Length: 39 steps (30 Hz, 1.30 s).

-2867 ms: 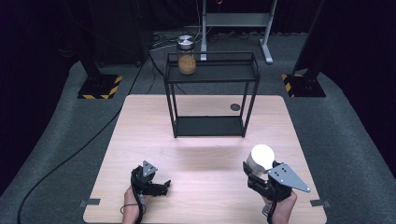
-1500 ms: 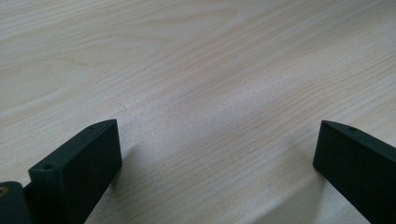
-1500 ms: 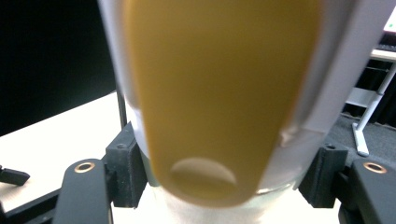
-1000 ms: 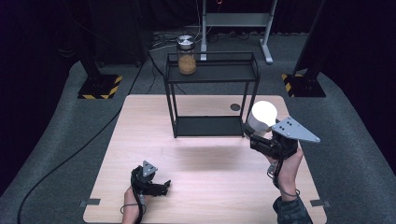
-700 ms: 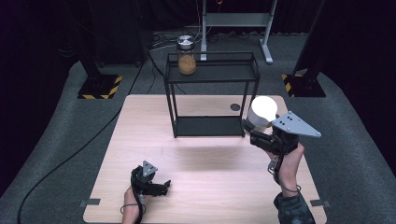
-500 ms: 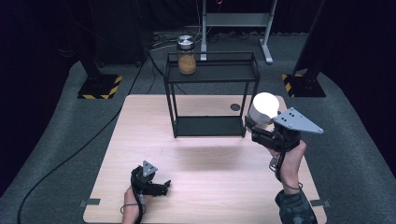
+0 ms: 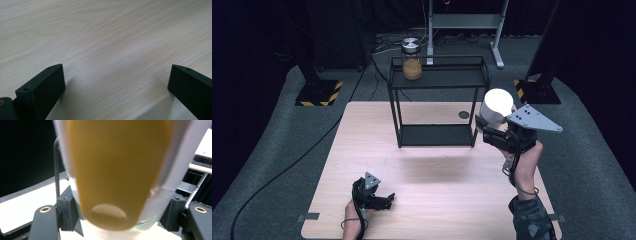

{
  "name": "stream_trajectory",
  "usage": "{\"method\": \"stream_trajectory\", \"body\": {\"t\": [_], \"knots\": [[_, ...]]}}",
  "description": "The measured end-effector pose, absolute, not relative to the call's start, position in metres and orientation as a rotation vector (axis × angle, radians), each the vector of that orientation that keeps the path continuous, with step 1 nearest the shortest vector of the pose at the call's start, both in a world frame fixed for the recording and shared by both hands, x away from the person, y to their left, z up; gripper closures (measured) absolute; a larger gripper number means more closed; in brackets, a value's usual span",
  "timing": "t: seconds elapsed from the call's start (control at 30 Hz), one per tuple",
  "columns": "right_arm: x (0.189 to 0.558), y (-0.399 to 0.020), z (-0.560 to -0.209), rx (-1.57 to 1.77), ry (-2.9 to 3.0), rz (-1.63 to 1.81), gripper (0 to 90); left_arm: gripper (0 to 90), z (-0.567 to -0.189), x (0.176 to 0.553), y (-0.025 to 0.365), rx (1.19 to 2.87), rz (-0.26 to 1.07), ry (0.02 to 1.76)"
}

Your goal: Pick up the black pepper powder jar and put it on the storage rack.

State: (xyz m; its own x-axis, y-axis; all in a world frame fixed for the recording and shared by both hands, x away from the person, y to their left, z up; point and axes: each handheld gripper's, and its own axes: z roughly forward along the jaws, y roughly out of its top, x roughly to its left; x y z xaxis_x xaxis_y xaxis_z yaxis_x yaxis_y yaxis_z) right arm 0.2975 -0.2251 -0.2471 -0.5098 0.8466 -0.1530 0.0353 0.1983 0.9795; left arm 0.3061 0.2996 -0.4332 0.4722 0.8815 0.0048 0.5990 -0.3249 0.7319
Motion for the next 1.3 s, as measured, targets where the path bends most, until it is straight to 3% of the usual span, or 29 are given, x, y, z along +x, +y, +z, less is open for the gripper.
{"method": "stream_trajectory", "body": {"t": [1.3], "knots": [[0.341,-0.220,-0.200,0.849,1.796,1.393,30.1,0.6,-0.433,0.306,0.300,2.049,0.538,1.219]]}}
